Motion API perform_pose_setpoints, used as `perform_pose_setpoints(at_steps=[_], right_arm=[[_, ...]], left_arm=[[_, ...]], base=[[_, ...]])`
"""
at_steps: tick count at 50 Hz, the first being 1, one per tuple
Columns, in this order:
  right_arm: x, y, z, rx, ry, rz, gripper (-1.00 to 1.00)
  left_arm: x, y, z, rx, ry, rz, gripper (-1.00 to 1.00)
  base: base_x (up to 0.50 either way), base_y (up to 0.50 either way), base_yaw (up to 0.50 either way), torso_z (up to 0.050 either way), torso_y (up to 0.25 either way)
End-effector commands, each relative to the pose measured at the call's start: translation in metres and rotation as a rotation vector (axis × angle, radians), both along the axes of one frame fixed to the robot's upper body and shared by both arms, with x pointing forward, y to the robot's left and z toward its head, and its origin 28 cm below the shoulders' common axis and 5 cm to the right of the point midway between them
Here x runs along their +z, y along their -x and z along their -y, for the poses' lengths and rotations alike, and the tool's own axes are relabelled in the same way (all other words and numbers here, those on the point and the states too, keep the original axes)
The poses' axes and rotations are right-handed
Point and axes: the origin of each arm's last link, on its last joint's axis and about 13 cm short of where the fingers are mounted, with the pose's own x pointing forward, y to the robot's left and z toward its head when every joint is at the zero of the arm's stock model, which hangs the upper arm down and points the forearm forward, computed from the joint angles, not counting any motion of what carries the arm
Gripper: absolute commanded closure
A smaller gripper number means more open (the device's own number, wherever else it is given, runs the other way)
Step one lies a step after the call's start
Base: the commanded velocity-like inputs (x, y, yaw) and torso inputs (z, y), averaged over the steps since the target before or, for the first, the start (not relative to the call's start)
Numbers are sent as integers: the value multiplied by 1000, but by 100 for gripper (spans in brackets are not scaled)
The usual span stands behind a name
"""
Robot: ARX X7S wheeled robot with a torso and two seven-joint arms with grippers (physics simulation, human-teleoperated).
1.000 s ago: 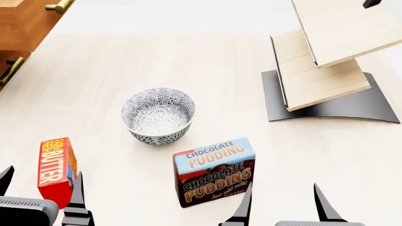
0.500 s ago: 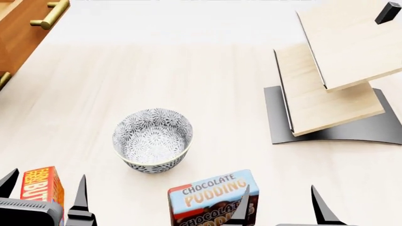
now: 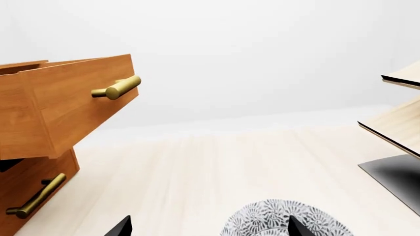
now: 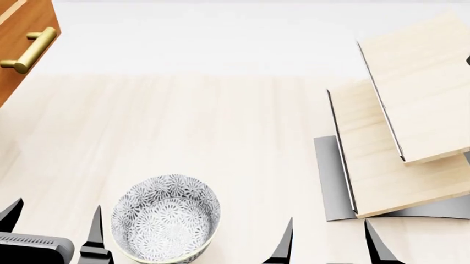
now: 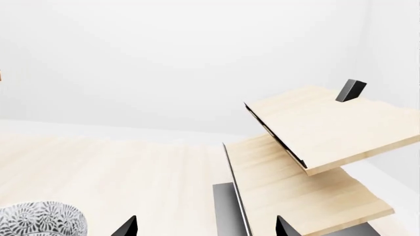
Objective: Close the top drawer of the cabinet.
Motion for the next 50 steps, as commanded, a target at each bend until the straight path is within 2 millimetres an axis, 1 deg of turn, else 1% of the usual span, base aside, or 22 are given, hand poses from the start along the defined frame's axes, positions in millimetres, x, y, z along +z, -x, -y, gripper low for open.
perform_pose_setpoints(at_steps=[1,7,12,42,47,50], right_arm=[[-1,0,0,-2,3,-5,-100],[-1,0,0,-5,-1,0,-100],[-1,0,0,-1,-3,5,-100],[-2,0,0,-1,-4,5,-100],[-4,-1,-1,0,-2,1,-100],[-4,-2,-1,1,-1,3,-100]], left_arm=[[-2,0,0,-1,6,-6,-100],[-2,0,0,-3,3,-7,-100],[-2,0,1,-5,2,-7,-100],[-4,-1,1,-8,-3,-10,-100],[-5,-6,0,-8,-6,-14,-100],[-5,-11,-1,-15,-10,-19,-100]], base=[[0,0,0,0,0],[25,0,0,0,0],[297,0,0,0,0],[498,0,0,0,0],[491,0,0,0,0],[0,0,0,0,0]])
